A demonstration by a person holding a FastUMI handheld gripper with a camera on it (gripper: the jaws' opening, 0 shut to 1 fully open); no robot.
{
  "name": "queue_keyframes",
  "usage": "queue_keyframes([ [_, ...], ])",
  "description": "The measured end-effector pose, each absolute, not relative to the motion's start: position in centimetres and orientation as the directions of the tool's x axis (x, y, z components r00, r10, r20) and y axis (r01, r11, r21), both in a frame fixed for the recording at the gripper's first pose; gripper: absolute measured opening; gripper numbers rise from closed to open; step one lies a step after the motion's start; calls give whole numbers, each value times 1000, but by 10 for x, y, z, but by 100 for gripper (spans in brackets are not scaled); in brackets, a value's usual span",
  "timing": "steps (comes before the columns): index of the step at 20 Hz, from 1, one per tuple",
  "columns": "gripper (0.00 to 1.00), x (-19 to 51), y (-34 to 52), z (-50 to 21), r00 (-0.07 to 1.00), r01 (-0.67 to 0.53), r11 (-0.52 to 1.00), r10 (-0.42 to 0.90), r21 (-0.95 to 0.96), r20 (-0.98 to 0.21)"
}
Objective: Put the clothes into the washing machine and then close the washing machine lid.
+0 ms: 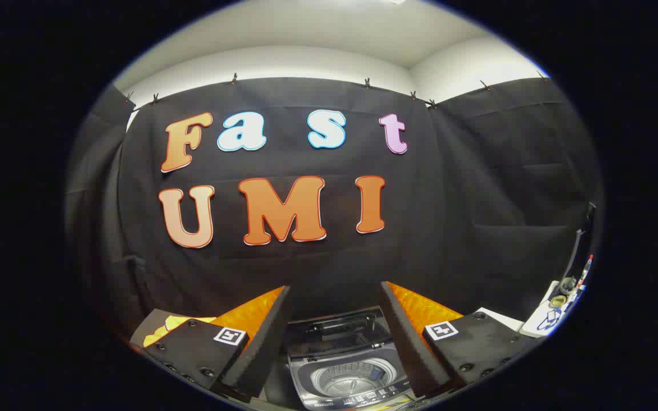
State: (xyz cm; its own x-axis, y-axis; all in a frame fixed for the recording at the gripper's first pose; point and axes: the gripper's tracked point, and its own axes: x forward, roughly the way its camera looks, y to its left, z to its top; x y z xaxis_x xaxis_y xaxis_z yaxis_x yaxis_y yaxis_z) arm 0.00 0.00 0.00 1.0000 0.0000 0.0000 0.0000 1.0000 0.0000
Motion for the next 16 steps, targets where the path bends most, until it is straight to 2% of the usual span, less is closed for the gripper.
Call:
queue_keyframes([
  [6,98,-28,15,2,996,90,996,-90,27,10],
  [16,98,-41,35,3,993,118,992,-119,49,17],
])
